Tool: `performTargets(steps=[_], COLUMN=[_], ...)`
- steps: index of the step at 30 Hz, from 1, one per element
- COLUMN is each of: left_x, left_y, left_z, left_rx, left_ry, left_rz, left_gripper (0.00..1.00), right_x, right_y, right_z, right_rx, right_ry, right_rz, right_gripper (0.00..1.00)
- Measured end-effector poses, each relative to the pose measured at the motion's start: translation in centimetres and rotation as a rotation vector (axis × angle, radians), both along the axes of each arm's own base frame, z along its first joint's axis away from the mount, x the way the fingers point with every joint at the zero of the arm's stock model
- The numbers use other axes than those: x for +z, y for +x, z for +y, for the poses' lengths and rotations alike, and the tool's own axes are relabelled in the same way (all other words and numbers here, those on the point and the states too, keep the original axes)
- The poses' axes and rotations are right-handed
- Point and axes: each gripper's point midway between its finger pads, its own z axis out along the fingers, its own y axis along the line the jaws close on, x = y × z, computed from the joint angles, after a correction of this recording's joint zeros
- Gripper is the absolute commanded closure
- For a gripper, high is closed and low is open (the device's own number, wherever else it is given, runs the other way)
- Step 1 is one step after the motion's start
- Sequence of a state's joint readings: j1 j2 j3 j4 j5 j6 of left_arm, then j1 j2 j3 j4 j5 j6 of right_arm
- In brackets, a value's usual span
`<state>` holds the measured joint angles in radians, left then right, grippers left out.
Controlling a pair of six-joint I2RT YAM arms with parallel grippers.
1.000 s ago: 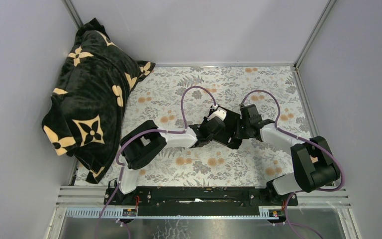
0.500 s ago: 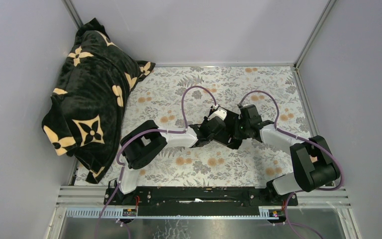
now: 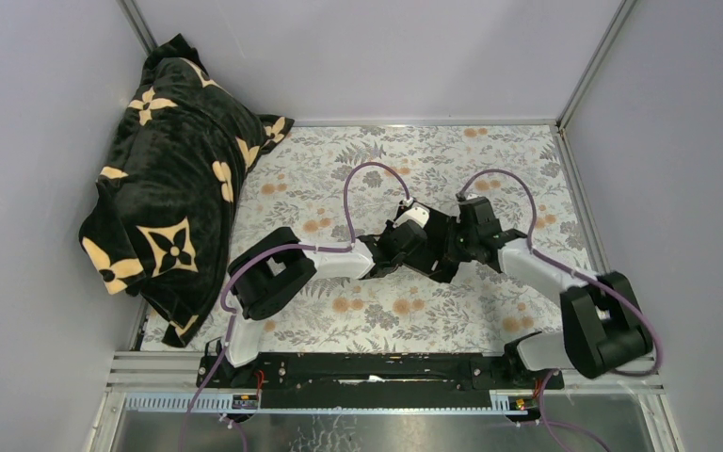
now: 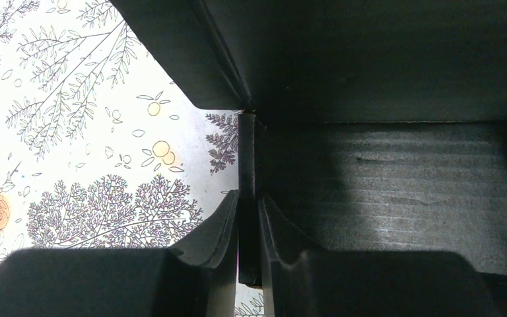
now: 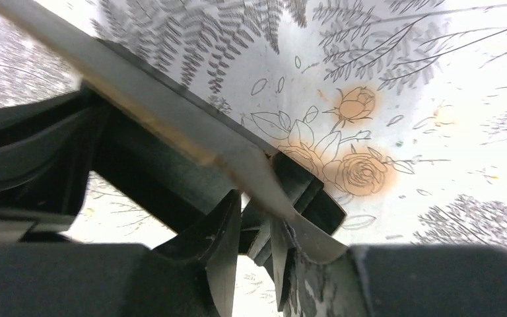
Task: Fold the paper box
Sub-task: Fold the paper box at the center of the board.
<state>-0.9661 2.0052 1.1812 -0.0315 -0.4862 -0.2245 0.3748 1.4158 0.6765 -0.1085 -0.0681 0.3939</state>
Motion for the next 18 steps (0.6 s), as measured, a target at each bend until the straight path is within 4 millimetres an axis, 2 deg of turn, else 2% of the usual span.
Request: performTargets(steps=[5,8,12,14,18], left_x=[0.0,-0.1,0.0,-0.1,-0.1], left_y=[0.0,0.0,0.0,0.0,0.0], left_z=[0.0,0.0,0.0,0.0,0.0], left_rx=[0.000,0.000,0.001,0.003,0.013], left_ry=[-0.001,-0.002,-0.003,-0.005,-0.014], left_rz=[0.000,-0.001,-0.001,0.000,0.002], left_gripper=[0.79,0.79,0.79,0.79,0.79], right_x=[4.4,5.7,5.1,4.0,1.2], right_y=[0.6,0.9,0.5,-0.2,-2.5], right_z=[-1.2,-2.2,-3.6,-4.2,-5.4], right_rx=[-0.048,-0.092,-0.152,-0.181,-0.223], right_ry=[0.025,0.034,0.034,0.030,0.010], right_rz=[-0.118,-0.145,-0.106,-0.071,0.020], right_gripper=[0.67,0.69,0.73,0.78,0.80])
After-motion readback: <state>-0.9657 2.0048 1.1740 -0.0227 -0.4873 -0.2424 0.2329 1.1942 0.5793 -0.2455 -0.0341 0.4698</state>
